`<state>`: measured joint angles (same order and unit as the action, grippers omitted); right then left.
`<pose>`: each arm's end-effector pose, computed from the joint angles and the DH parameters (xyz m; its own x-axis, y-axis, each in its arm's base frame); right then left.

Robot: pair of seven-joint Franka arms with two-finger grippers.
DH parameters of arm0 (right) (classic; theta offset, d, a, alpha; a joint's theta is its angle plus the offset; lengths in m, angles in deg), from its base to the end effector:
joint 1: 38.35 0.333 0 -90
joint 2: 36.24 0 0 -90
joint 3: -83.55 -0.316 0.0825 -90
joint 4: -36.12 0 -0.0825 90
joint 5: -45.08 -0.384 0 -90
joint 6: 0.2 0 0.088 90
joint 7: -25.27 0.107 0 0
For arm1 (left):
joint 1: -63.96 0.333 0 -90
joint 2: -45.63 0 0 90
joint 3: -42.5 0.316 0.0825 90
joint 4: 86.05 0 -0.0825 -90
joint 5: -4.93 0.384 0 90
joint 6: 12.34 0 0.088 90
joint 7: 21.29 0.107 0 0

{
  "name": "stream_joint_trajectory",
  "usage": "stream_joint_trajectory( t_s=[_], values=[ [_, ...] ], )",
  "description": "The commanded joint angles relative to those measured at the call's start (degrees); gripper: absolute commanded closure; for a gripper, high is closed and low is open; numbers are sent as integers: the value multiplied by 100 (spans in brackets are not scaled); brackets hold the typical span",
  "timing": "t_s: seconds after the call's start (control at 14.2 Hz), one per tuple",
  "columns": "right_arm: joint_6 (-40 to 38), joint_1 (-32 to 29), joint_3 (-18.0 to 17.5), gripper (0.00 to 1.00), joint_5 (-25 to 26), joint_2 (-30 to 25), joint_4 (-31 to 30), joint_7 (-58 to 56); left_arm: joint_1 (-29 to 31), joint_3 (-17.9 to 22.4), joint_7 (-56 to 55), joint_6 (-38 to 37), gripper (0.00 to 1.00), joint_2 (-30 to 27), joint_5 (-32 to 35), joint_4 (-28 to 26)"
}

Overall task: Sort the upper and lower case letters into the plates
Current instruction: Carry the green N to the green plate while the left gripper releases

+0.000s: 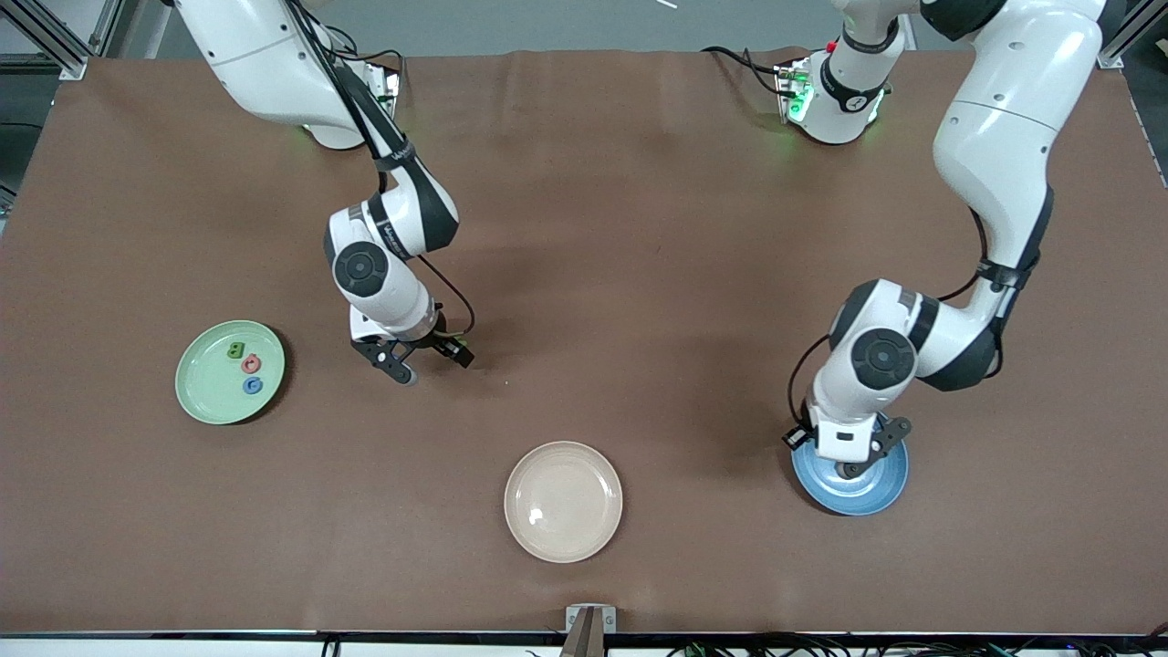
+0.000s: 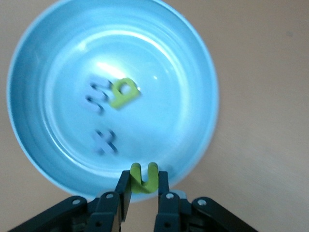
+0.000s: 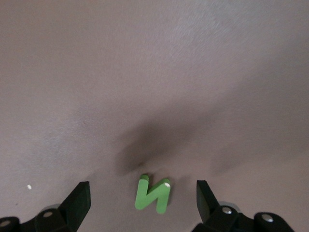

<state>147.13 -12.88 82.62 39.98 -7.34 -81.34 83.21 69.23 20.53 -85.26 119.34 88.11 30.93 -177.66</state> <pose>0.5346 0.2637 0.1903 0.8096 -0.5856 -0.0406 -0.5870 -0.8085 -0.0426 0.6798 -0.1558 0.2207 0.8113 0.5778 0.0885 0.5815 -0.8133 -0.0202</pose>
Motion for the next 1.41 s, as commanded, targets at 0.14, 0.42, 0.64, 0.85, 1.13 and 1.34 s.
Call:
stream_joint_trajectory(
  t_s=[0.14,0.42,0.64,0.85,1.13,1.34],
  values=[
    [174,99,67,31,-88,151,-14,77,334,-45,699,42,99,111,90,38],
    [191,178,67,71,-88,195,-31,77,457,-45,921,279,98,260,98,47],
    [191,266,67,91,-88,195,-32,77,519,-36,982,288,98,260,99,38],
    [104,302,67,97,-79,187,12,77,545,-36,1017,332,96,296,99,38],
    [-1112,-22,111,98,-35,-488,222,-377,545,-36,1009,332,64,296,90,56],
    [-2223,-811,119,98,-18,-911,495,-1684,545,-97,1070,236,0,182,55,91]
  ],
)
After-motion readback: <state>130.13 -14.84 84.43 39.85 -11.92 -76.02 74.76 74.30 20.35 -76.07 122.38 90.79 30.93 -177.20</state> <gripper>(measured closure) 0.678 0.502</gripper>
